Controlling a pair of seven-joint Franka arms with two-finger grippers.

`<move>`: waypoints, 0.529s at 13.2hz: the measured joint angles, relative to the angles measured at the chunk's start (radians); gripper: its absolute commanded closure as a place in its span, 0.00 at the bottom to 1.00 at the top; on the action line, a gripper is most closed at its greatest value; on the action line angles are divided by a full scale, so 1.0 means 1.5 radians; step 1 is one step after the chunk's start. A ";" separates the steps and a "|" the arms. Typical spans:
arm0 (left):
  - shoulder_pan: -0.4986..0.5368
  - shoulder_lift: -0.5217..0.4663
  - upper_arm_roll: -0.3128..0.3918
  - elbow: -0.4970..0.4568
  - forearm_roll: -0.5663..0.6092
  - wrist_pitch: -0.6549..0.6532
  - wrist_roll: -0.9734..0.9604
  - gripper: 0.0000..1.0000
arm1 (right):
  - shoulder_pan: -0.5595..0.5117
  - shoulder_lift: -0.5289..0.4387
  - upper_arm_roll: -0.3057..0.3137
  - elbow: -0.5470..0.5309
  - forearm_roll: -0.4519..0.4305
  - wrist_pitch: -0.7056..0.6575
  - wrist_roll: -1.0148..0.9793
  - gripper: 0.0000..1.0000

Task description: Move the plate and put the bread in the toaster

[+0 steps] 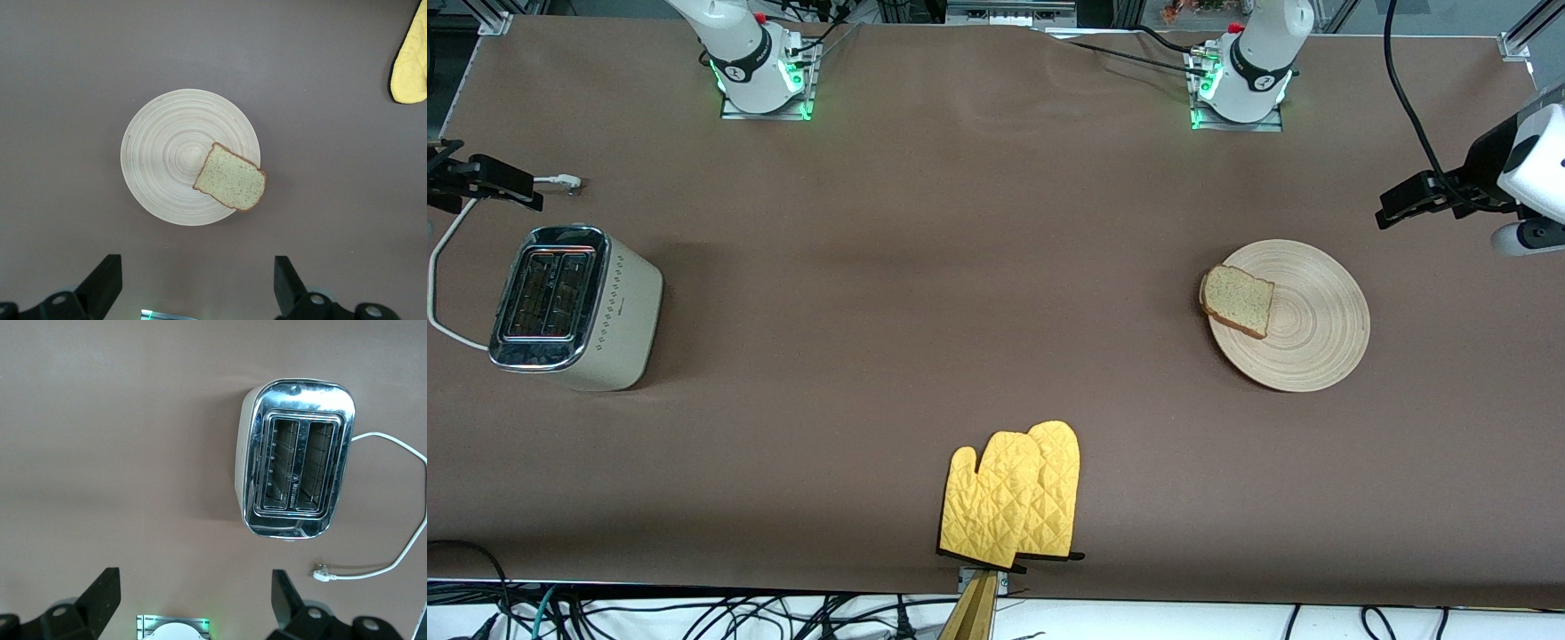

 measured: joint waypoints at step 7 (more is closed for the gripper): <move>0.055 0.010 0.086 -0.066 0.006 0.082 0.162 0.00 | 0.000 0.000 0.000 0.000 0.001 0.000 0.000 0.00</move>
